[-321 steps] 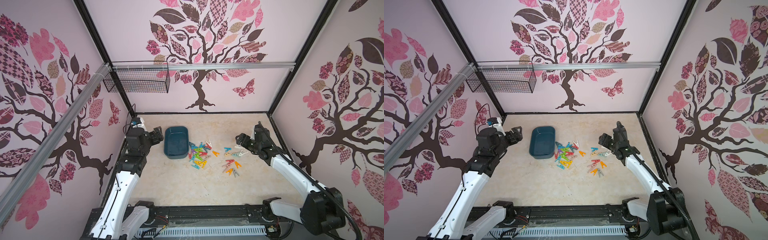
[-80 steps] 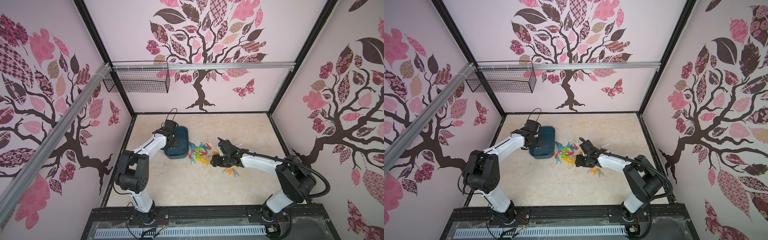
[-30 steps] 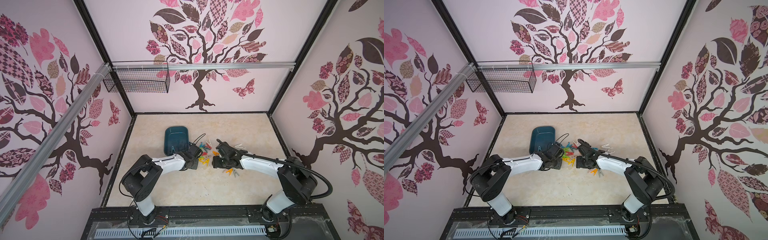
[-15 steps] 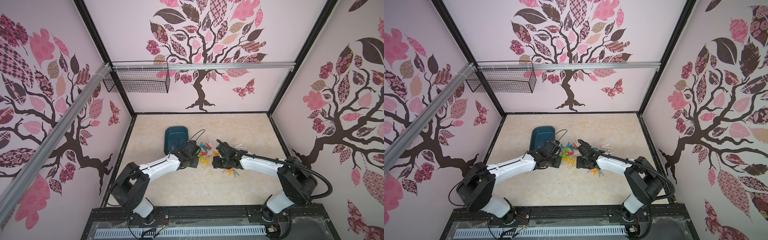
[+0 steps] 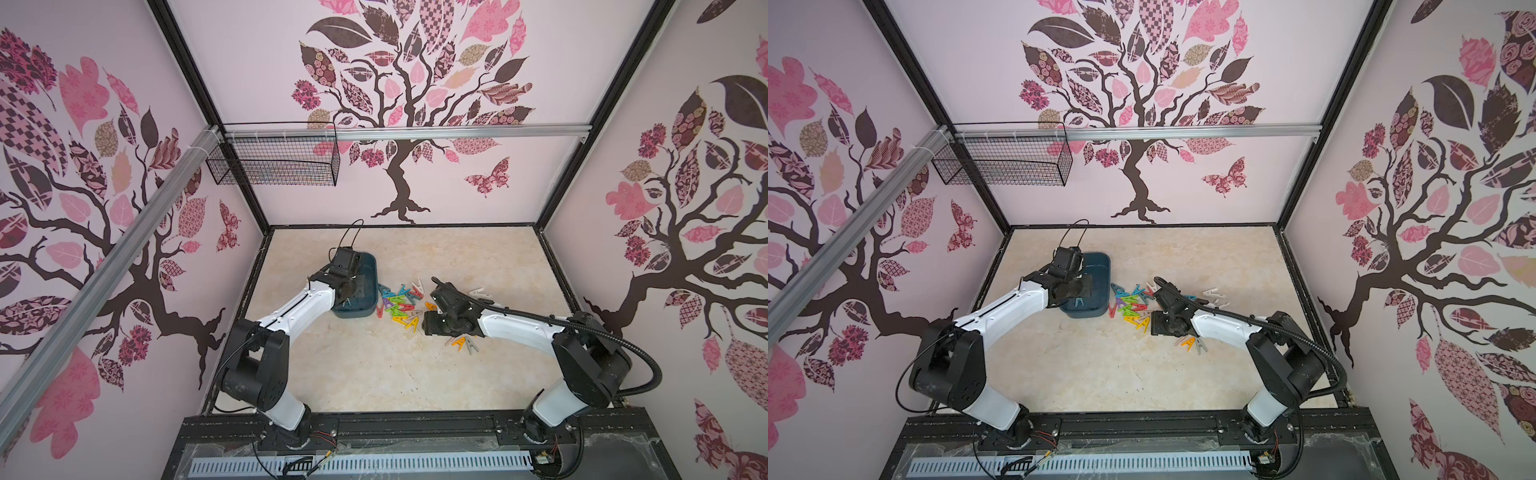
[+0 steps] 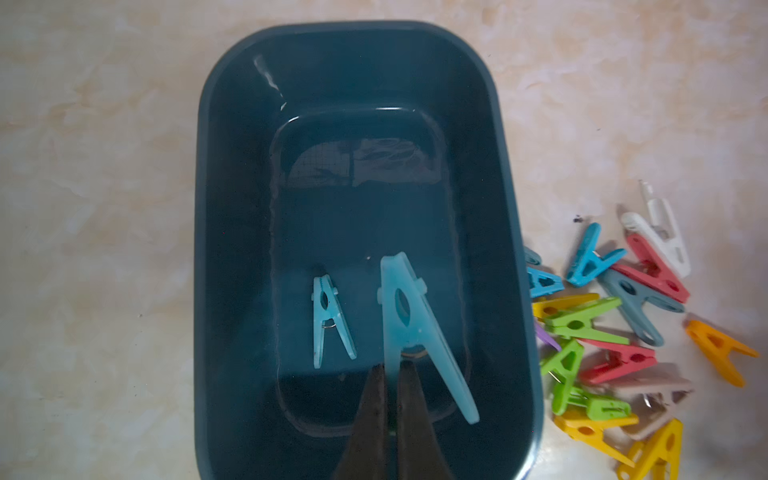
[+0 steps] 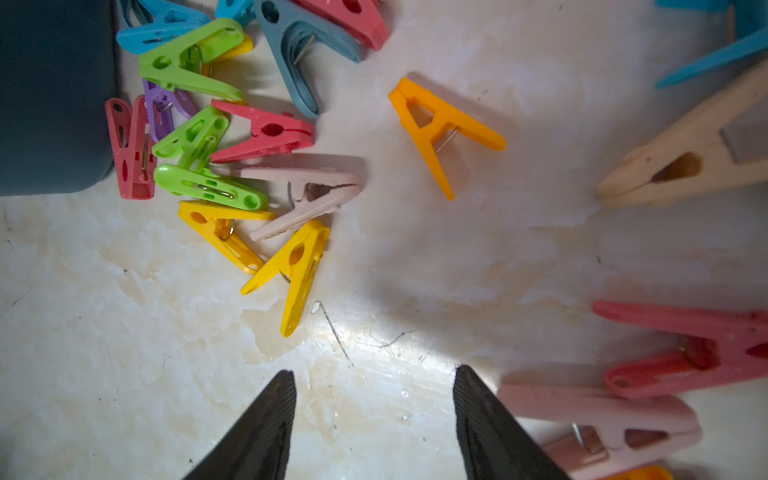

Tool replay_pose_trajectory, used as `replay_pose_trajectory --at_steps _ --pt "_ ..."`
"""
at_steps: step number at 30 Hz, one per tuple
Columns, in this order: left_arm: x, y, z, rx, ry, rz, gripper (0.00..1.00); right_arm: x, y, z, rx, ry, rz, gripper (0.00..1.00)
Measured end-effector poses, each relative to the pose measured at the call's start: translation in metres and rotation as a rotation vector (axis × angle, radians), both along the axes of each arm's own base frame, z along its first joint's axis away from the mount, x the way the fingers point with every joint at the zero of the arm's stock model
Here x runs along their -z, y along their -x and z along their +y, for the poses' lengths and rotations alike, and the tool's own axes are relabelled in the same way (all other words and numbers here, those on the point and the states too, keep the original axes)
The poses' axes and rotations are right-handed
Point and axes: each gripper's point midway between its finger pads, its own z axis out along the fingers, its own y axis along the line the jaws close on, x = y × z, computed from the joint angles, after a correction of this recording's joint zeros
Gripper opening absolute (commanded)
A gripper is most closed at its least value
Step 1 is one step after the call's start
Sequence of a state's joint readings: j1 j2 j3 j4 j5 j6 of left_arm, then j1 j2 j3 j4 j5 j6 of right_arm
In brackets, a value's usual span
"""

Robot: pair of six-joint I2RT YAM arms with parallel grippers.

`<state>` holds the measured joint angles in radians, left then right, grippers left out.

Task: Put the clothespins into the storage box
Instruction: Place the clothespin in the storage box, then pick up the clothespin from the center of the board.

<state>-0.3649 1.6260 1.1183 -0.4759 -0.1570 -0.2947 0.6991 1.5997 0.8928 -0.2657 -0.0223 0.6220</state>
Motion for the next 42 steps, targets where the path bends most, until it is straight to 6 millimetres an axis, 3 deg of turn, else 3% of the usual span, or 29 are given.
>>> replay_pose_trajectory --at_steps 2,4,7,9,12,16,18,23,27,32,35,42 --pt "0.013 -0.001 0.003 -0.003 -0.017 0.029 0.14 0.0 0.0 0.0 0.002 -0.001 0.0 0.64" --pt "0.022 -0.001 0.005 -0.002 -0.027 0.054 0.29 0.0 0.0 0.0 0.002 -0.001 0.0 0.64" --pt "0.023 0.001 0.003 0.008 -0.019 0.063 0.42 0.0 0.0 0.0 -0.002 0.003 -0.003 0.68" --pt "0.013 0.002 -0.002 0.027 0.0 0.042 0.44 0.0 0.0 -0.002 -0.016 0.014 -0.014 0.75" --pt "-0.014 0.008 -0.02 0.093 0.025 -0.021 0.46 -0.004 -0.005 -0.007 -0.038 0.053 -0.06 0.99" --pt "-0.055 0.034 -0.063 0.24 0.088 -0.121 0.47 -0.023 -0.011 -0.022 -0.059 0.113 -0.181 1.0" --pt "-0.059 0.052 -0.079 0.301 0.123 -0.129 0.47 -0.038 -0.015 -0.032 -0.053 0.138 -0.255 1.0" --pt "-0.027 0.1 -0.115 0.433 0.165 -0.062 0.42 -0.073 -0.022 -0.057 0.011 0.171 -0.427 1.0" --pt "0.0 0.129 -0.145 0.54 0.158 0.003 0.33 -0.081 -0.025 -0.073 0.067 0.161 -0.456 0.99" --pt "0.036 0.128 -0.154 0.557 0.12 0.065 0.28 -0.07 -0.028 -0.091 0.124 0.119 -0.396 0.98" --pt "0.056 0.126 -0.155 0.562 0.088 0.11 0.26 -0.065 -0.024 -0.09 0.115 0.105 -0.37 0.98" --pt "0.071 0.117 -0.166 0.578 0.07 0.125 0.26 -0.064 -0.022 -0.086 0.1 0.085 -0.359 0.98"
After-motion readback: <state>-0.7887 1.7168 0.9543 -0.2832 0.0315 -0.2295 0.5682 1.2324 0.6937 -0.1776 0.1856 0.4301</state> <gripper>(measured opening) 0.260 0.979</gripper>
